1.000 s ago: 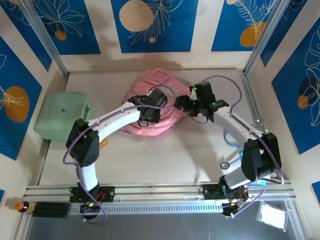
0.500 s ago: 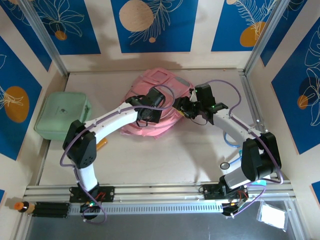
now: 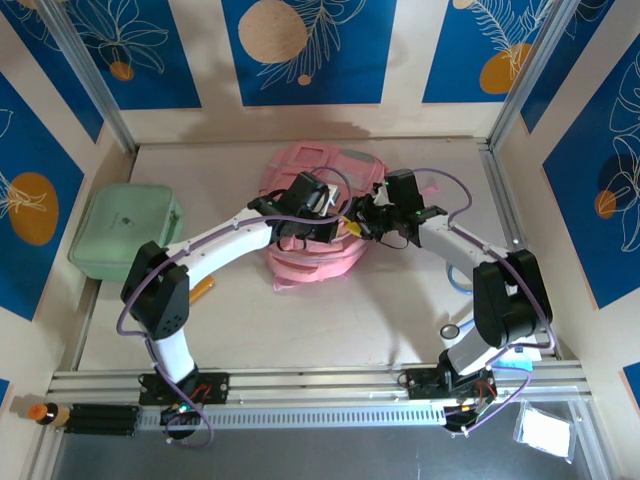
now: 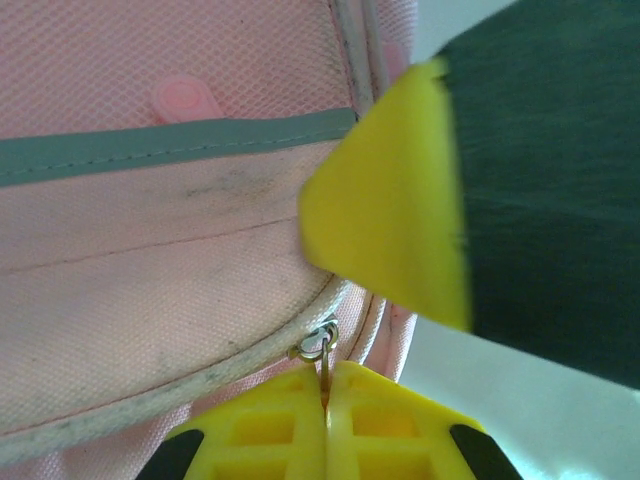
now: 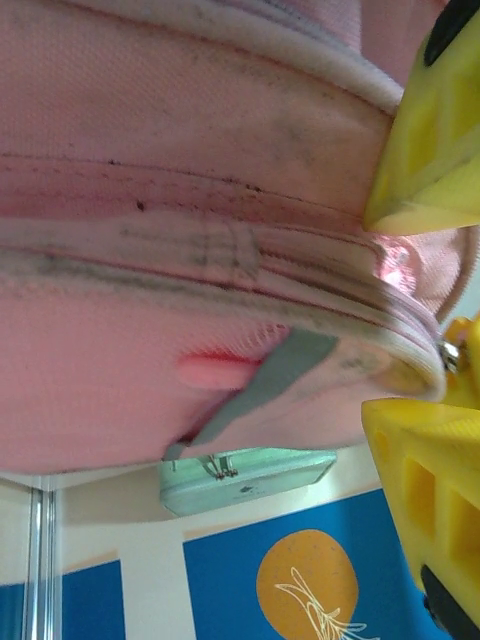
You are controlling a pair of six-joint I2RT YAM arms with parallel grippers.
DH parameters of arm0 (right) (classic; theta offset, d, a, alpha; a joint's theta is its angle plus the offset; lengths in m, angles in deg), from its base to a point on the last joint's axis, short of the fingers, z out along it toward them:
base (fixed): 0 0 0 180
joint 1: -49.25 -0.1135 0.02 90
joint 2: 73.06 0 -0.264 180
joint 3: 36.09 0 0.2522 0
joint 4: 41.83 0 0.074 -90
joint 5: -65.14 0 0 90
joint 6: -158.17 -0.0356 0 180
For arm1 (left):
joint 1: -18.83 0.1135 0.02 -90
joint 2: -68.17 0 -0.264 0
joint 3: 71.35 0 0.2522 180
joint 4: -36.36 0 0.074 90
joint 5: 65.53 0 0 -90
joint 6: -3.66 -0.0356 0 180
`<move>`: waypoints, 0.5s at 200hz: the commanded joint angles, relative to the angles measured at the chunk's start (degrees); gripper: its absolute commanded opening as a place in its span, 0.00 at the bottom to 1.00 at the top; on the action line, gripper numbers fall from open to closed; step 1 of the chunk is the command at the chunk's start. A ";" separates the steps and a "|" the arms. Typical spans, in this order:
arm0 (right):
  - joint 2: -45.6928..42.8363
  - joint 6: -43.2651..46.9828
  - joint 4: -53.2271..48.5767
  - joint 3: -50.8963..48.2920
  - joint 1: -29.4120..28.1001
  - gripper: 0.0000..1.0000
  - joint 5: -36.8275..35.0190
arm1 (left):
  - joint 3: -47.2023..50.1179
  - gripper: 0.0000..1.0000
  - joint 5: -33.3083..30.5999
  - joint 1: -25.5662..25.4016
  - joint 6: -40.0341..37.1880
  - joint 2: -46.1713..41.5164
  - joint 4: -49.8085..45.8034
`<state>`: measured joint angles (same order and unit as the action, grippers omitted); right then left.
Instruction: Pack the student bag
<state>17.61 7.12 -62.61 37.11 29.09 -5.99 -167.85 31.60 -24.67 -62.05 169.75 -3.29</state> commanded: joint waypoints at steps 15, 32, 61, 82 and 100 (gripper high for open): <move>2.59 2.22 -5.61 4.48 -0.44 0.34 -2.96 | -1.73 0.00 4.40 -0.22 -4.52 1.85 -2.09; 4.17 2.93 -7.19 6.04 -0.15 0.20 -3.69 | -2.42 0.00 1.09 -0.17 -6.78 2.22 -5.31; 3.54 4.07 -9.45 6.67 0.37 0.10 -7.09 | -0.95 0.00 -5.73 0.87 -9.20 0.24 -8.24; 1.78 5.11 -10.26 6.06 1.14 0.09 -8.97 | 1.51 0.00 -7.70 2.93 -10.03 -1.47 -8.56; 0.76 6.25 -11.35 5.71 2.05 0.08 -9.77 | 3.78 0.00 -8.13 5.23 -10.23 -2.71 -8.57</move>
<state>21.13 10.57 -70.99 42.07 28.83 -10.08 -166.80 27.80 -23.21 -70.09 170.49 -7.86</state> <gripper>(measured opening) 0.106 0.062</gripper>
